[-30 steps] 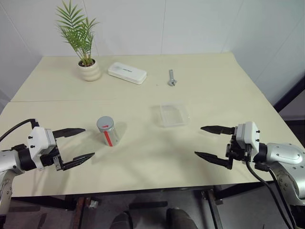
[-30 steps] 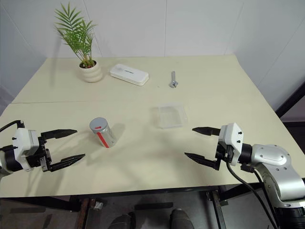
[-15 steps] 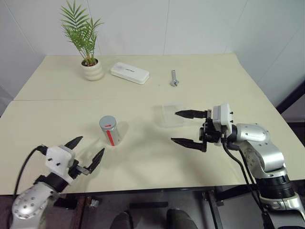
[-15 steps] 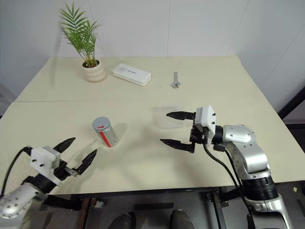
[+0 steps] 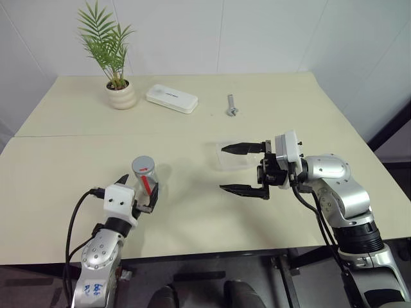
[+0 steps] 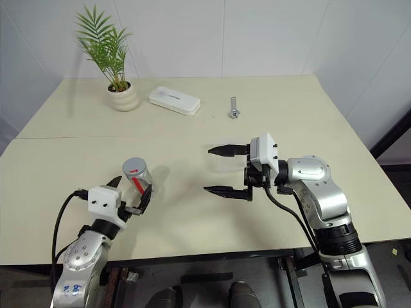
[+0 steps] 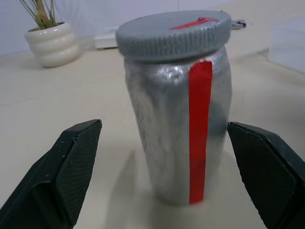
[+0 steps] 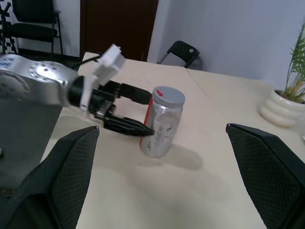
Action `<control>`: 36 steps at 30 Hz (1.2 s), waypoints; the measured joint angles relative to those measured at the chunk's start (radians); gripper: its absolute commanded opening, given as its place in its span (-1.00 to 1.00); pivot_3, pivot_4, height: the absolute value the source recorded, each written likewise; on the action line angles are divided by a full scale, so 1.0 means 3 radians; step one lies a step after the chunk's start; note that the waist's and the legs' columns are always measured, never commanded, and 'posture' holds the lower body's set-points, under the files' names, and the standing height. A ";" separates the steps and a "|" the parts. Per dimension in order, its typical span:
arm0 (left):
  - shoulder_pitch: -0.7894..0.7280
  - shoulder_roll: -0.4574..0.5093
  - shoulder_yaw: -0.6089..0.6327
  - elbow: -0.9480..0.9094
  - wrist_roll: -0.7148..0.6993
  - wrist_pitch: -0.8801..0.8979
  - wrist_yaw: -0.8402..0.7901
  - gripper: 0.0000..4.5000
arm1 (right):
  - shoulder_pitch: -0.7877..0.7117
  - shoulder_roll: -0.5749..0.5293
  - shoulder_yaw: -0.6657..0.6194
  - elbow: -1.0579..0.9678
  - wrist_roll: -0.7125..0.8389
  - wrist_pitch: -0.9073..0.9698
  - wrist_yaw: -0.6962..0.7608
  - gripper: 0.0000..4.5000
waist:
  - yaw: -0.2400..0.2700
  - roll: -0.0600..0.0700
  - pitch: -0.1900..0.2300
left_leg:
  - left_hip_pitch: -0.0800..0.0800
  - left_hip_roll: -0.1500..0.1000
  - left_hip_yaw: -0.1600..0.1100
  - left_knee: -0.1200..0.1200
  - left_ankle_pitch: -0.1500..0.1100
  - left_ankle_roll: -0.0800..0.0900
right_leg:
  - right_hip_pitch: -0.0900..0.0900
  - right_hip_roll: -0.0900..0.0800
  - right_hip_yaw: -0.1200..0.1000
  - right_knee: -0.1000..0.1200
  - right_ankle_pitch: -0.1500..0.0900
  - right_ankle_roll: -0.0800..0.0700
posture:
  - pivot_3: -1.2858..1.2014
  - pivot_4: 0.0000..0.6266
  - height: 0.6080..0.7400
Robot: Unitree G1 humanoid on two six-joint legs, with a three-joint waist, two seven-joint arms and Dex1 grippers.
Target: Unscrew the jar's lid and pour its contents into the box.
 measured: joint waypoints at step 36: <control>-0.0081 0.0235 0.0143 0.0161 -0.0423 -0.0176 -0.0479 0.30 | 0.0172 0.0060 0.0011 -0.0135 -0.0009 0.0112 -0.0118 1.00 | -0.0001 -0.0001 0.0000 | -0.0001 0.0000 0.0009 -0.0002 -0.0009 0.0000 | -0.0003 -0.0001 0.0007 -0.0010 0.0004 0.0007 | 0.03 -0.52 1.00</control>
